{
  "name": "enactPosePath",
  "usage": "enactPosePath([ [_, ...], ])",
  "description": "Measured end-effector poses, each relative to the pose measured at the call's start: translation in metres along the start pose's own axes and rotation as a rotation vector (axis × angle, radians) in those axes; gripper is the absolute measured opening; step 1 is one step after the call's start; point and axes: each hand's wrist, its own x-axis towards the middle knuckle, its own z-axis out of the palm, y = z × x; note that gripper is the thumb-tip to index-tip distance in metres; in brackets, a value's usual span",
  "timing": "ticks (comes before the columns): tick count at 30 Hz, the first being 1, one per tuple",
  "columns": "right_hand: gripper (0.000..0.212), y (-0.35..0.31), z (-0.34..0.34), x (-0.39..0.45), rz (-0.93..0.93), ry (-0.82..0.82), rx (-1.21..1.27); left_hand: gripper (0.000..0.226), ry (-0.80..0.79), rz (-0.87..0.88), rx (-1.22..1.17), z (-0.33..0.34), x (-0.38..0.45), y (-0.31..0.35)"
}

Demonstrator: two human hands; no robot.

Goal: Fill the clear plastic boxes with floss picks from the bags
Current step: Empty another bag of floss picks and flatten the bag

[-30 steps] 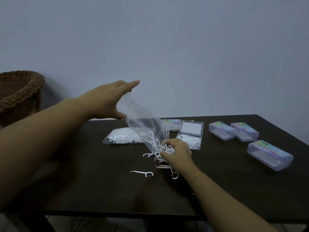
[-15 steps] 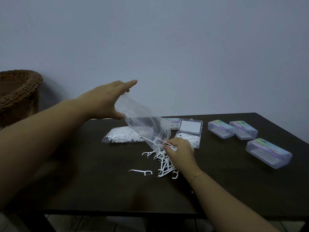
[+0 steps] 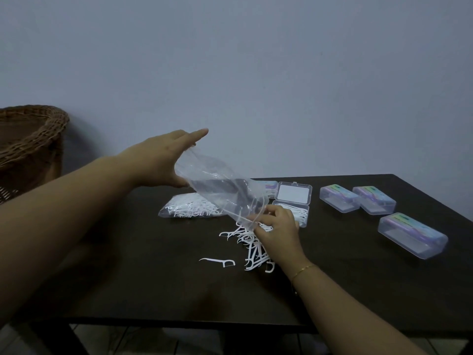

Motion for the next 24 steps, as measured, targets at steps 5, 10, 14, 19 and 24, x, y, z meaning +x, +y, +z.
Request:
enactPosePath([
  [5, 0.015, 0.0, -0.007, -0.001, 0.093, 0.058, -0.101, 0.113, -0.048, -0.063, 0.013, 0.008, -0.009, -0.01],
  [10, 0.032, -0.003, -0.012, -0.002, 0.219, -0.118, -0.282, 0.117, -0.173, -0.211, -0.041, 0.024, -0.025, -0.024],
  [14, 0.04, -0.008, -0.012, -0.002, 0.244, -0.144, -0.308, 0.119, -0.307, -0.34, -0.089, 0.047, -0.046, -0.033],
  [19, 0.038, -0.022, -0.002, -0.002, 0.151, -0.144, -0.347, 0.118, -0.461, -0.437, -0.156, 0.068, -0.073, -0.038],
  [24, 0.037, -0.052, 0.012, -0.002, 0.032, -0.132, -0.433, 0.12, -0.564, -0.543, -0.168, 0.073, -0.087, -0.047],
])
